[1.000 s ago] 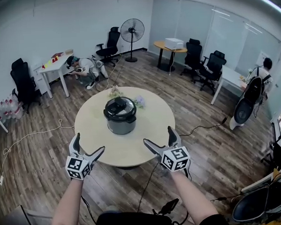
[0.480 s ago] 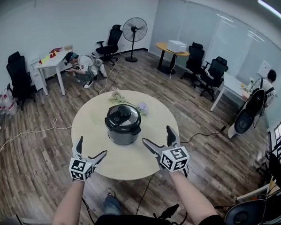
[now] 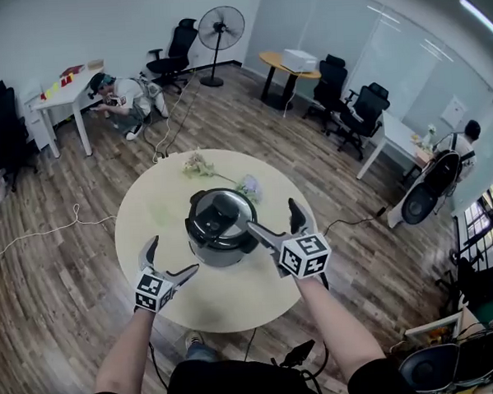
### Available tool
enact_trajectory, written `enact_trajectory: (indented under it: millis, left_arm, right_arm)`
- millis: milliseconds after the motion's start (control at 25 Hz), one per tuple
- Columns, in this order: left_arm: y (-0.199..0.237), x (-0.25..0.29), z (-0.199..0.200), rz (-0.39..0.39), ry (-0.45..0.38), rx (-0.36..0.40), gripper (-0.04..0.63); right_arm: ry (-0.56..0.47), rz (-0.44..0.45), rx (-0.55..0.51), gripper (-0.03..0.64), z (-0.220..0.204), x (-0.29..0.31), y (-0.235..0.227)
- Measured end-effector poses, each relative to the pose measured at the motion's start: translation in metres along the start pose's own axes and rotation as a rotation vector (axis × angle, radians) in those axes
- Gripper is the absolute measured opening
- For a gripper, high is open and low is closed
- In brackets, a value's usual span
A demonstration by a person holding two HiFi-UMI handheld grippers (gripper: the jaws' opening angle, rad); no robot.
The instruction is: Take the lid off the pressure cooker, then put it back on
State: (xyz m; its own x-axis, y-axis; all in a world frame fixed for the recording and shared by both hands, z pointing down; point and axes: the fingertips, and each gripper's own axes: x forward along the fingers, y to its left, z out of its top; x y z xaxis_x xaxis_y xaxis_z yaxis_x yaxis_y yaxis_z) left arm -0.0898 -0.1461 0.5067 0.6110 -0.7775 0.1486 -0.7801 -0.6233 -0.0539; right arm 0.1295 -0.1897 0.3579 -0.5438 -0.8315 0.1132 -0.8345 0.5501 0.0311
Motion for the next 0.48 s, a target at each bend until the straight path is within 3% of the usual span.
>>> enact_trajectory:
  millis: [480]
  left_arm:
    - [0.048,0.080,-0.058,-0.201,0.103,-0.044,0.588]
  right_arm:
    - [0.161,-0.009,0.008,0.594,-0.010,0.119,-0.011]
